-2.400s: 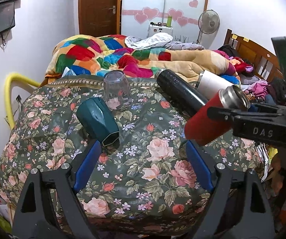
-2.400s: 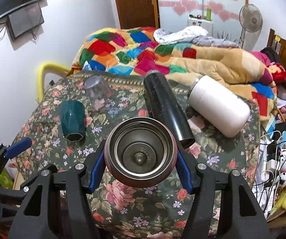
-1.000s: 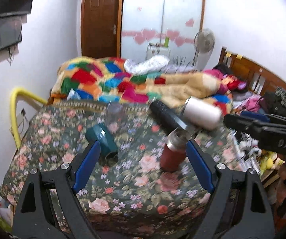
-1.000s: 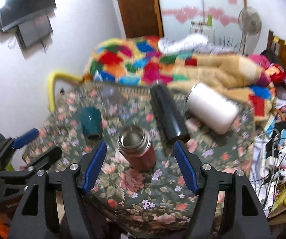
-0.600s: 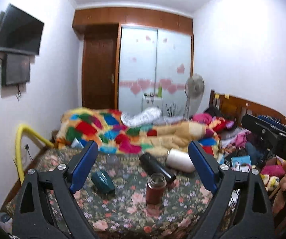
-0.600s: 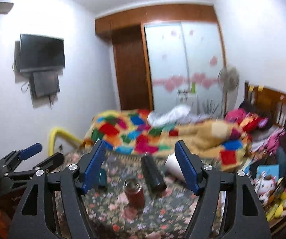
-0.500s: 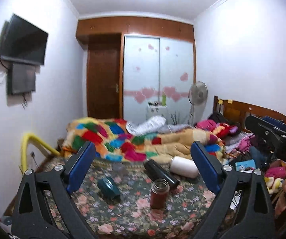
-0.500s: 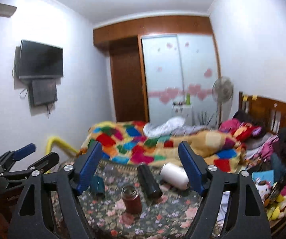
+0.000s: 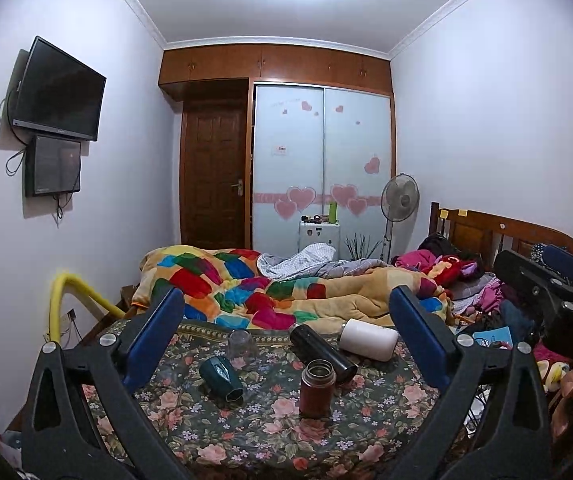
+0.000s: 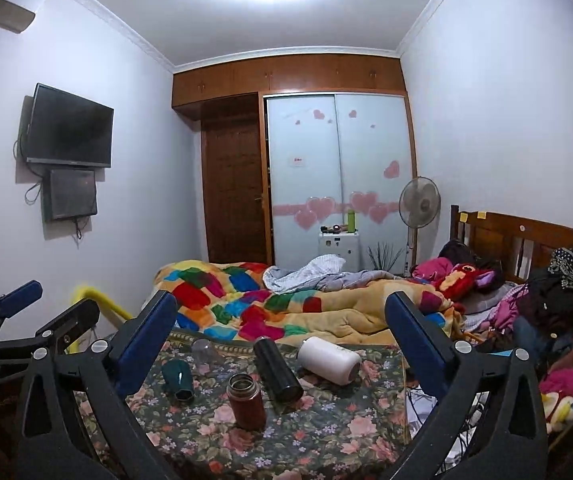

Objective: Flip cup upright

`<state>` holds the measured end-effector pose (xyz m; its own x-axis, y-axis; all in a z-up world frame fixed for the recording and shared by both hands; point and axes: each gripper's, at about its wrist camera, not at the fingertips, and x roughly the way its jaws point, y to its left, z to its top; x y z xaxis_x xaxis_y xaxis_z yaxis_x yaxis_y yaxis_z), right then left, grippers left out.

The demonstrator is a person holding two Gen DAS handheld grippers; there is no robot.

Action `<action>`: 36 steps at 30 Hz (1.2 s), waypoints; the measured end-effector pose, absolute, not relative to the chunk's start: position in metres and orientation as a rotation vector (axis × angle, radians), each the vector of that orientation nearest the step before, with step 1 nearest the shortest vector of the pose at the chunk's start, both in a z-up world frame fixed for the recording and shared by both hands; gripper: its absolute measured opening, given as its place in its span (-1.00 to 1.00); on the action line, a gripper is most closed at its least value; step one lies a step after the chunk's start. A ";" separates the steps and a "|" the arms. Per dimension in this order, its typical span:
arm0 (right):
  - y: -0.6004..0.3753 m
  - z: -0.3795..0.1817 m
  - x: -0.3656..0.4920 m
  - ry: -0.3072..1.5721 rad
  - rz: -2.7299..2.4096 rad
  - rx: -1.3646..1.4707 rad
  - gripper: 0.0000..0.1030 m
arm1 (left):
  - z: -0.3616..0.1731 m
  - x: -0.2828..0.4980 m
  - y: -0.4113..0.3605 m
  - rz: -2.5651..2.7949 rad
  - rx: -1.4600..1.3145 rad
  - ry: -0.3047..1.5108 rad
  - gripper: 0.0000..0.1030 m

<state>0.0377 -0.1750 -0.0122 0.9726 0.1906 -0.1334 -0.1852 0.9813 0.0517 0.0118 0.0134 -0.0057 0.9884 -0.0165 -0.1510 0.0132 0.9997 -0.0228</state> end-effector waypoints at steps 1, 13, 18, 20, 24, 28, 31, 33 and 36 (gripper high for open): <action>-0.176 -0.013 0.038 0.141 0.193 0.041 1.00 | -0.006 0.012 0.014 -0.016 -0.022 0.152 1.00; -0.180 -0.017 0.034 0.164 0.203 0.045 1.00 | -0.007 0.008 0.014 -0.016 -0.019 0.155 1.00; -0.180 -0.017 0.036 0.175 0.208 0.046 1.00 | -0.011 0.012 0.016 -0.017 -0.018 0.162 1.00; -0.180 -0.017 0.036 0.178 0.208 0.047 1.00 | -0.012 0.014 0.016 -0.017 -0.018 0.163 1.00; -0.179 -0.017 0.036 0.178 0.209 0.048 1.00 | -0.013 0.019 0.015 -0.017 -0.014 0.169 1.00; -0.178 -0.019 0.037 0.184 0.211 0.051 1.00 | -0.014 0.021 0.014 -0.019 -0.014 0.174 1.00; -0.178 -0.019 0.037 0.184 0.211 0.051 1.00 | -0.013 0.022 0.013 -0.021 -0.013 0.178 1.00; -0.178 -0.020 0.037 0.188 0.212 0.052 1.00 | -0.014 0.022 0.013 -0.021 -0.013 0.179 1.00; -0.178 -0.022 0.038 0.190 0.212 0.053 1.00 | -0.014 0.023 0.012 -0.024 -0.014 0.180 1.00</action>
<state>0.0380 -0.1781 -0.0220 0.9598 0.2138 -0.1819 -0.2038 0.9764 0.0718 0.0232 0.0120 -0.0138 0.9835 -0.0252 -0.1790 0.0227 0.9996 -0.0161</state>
